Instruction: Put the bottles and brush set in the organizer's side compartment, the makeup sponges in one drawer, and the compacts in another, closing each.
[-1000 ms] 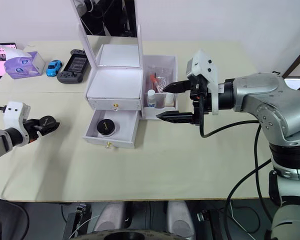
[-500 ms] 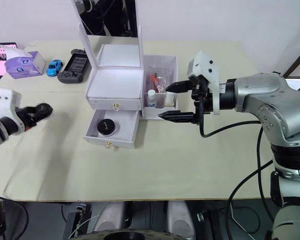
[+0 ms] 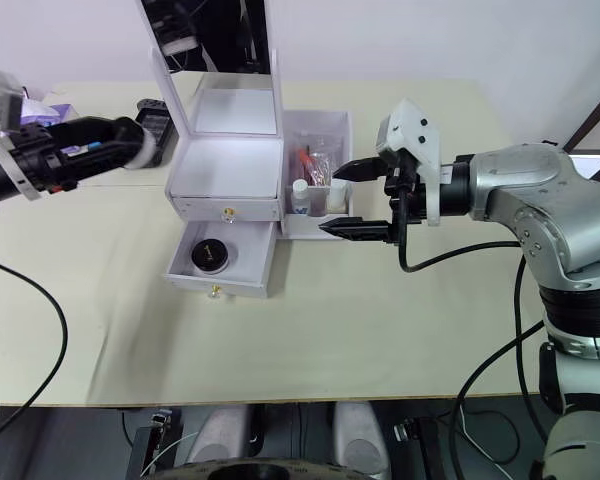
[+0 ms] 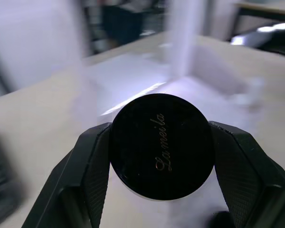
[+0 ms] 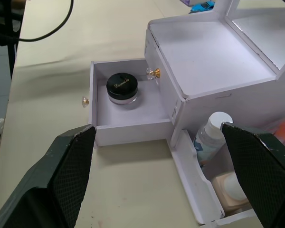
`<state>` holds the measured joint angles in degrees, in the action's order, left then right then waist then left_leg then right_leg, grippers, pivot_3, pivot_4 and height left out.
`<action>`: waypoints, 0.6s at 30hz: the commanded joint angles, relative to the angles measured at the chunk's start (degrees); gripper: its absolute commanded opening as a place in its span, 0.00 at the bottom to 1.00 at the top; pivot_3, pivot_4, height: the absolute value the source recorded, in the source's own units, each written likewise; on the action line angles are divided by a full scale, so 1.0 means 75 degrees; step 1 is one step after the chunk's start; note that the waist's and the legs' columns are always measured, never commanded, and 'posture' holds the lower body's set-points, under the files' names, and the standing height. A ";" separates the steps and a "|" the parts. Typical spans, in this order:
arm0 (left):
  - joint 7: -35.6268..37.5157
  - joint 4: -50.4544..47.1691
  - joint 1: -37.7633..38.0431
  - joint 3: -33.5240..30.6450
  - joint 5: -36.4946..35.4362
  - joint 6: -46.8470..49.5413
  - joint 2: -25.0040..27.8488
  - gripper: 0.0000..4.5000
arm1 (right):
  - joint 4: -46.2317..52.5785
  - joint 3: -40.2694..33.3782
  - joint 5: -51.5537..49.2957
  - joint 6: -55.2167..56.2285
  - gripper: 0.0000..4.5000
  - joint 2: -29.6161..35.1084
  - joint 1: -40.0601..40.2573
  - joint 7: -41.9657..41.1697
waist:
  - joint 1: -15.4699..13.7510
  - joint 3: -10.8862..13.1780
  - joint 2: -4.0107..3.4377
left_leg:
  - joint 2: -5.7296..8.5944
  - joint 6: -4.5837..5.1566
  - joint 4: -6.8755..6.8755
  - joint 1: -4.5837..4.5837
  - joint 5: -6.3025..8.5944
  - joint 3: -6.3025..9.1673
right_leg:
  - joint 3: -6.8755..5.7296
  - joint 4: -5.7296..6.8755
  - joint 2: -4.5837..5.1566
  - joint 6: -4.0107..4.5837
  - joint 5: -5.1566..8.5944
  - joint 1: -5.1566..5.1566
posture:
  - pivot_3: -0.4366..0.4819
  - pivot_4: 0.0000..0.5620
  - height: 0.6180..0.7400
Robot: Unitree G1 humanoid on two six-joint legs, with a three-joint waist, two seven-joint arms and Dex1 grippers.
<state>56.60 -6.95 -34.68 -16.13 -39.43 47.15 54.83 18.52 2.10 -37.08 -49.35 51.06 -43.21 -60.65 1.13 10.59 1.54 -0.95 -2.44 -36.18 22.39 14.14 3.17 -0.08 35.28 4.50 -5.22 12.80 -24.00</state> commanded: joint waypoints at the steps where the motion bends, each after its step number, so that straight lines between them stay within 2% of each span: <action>1: 0.0519 -0.0815 -0.0206 0.1065 0.0205 0.0204 0.0470 0.58 | 0.0335 -0.0310 -0.0071 0.0007 1.00 0.0135 0.0036 0.0079 | -0.0007 0.0000 0.0000 | -0.0001 0.0000 0.0000 -0.0001 0.0000 0.0002 | 0.0000 0.0004 -0.0002 0.0001 0.0000 0.0000 | 0.48 0.27 1.00; 3: 0.0722 -0.1172 -0.0440 0.1757 0.0319 0.0296 0.0531 0.58 | 0.0415 -0.0358 -0.0052 -0.0039 1.00 0.0182 0.0117 0.0150 | -0.0041 0.0001 -0.0002 | -0.0001 0.0001 -0.0002 -0.0002 0.0000 0.0005 | 0.0003 0.0006 -0.0006 0.0010 0.0006 0.0001 | 0.48 0.27 1.00; 10: 0.1286 -0.1955 -0.0622 0.2872 0.0471 0.0265 0.0470 0.58 | 0.0615 -0.0521 -0.0145 -0.0190 1.00 0.0328 0.0254 0.0329 | -0.0036 0.0003 -0.0001 | 0.0000 0.0001 -0.0007 0.0004 0.0000 0.0003 | 0.0007 0.0001 -0.0007 0.0019 0.0016 0.0002 | 0.48 0.27 1.00; 14: 0.1483 -0.1713 -0.0732 0.3779 0.1467 -0.0421 0.0448 0.58 | 0.0689 -0.0569 -0.0181 -0.0293 1.00 0.0369 0.0256 0.0419 | -0.0028 0.0003 -0.0001 | 0.0000 0.0002 -0.0003 0.0001 -0.0001 0.0004 | 0.0007 0.0004 -0.0010 0.0018 0.0017 0.0001 | 0.48 0.27 1.00; 18: 0.1363 -0.1329 -0.0937 0.4356 0.2265 -0.1012 -0.0037 0.58 | 0.0760 -0.0562 -0.0043 -0.0272 1.00 0.0473 0.0280 0.0508 | -0.0062 0.0003 -0.0001 | 0.0000 0.0002 -0.0014 0.0002 -0.0001 0.0006 | 0.0007 0.0008 -0.0012 0.0019 0.0017 0.0006 | 0.48 0.27 1.00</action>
<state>67.23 -17.08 -40.12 16.07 -24.91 41.88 54.82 22.46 -0.05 -37.30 -51.93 53.48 -40.56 -57.22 0.67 10.61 1.53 -0.95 -2.42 -36.32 22.40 14.14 3.22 -0.03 35.33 4.42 -5.08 12.93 -23.93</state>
